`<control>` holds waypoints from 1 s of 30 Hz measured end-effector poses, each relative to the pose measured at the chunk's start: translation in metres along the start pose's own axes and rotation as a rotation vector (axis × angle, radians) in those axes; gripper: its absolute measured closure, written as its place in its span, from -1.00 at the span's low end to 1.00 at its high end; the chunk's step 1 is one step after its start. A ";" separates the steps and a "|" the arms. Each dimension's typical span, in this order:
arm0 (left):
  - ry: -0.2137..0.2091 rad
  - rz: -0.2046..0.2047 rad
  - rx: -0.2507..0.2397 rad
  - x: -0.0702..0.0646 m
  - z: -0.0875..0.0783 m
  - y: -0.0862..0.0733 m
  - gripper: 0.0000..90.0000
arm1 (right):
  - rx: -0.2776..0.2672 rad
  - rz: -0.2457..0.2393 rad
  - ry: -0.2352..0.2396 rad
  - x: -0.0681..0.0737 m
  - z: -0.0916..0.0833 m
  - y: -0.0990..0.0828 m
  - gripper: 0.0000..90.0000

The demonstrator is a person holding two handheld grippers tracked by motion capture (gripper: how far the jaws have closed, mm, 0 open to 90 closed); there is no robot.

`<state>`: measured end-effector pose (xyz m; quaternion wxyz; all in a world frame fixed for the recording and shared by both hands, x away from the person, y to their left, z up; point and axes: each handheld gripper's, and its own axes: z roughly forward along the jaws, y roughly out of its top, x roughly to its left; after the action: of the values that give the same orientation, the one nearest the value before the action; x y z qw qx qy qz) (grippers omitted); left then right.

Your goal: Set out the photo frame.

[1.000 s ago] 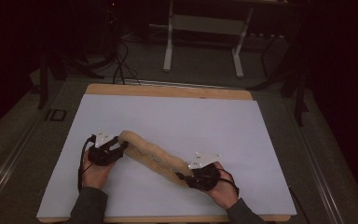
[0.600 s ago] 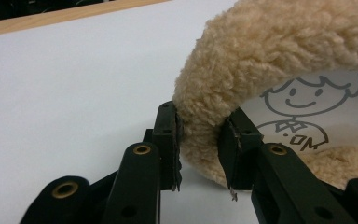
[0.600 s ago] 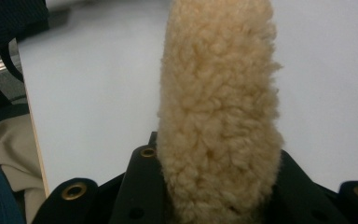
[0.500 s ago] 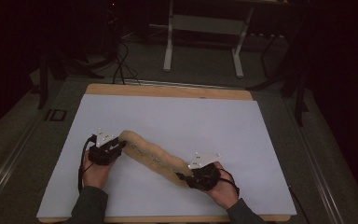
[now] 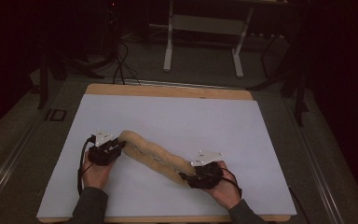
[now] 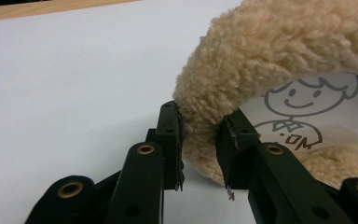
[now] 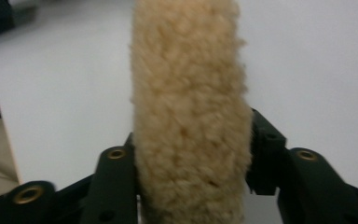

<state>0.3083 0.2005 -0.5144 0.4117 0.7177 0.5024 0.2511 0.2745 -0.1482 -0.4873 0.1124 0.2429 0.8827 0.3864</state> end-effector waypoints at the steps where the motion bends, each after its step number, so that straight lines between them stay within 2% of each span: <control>1: 0.001 -0.001 0.001 0.000 0.000 0.000 0.62 | 0.004 0.005 -0.002 0.000 0.000 -0.001 0.15; 6: 0.002 -0.003 0.003 0.000 -0.001 0.000 0.63 | 0.031 0.024 -0.008 0.002 0.002 -0.006 0.11; 11: 0.007 -0.006 0.001 -0.001 -0.002 -0.001 0.63 | 0.035 0.031 -0.021 0.001 0.001 -0.008 0.11; 18: 0.012 -0.010 0.005 -0.002 -0.004 -0.002 0.63 | 0.042 0.069 -0.033 -0.005 0.000 -0.010 0.09; 26: 0.030 -0.016 0.013 -0.005 -0.006 -0.002 0.63 | 0.033 0.118 -0.069 -0.011 -0.001 -0.012 0.08; 30: 0.041 -0.022 0.014 -0.006 -0.007 -0.003 0.63 | 0.030 0.113 -0.101 -0.012 -0.001 -0.012 0.09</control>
<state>0.2990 0.1973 -0.5125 0.3990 0.7097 0.5204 0.2574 0.2802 -0.1619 -0.4948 0.1311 0.3133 0.8663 0.3663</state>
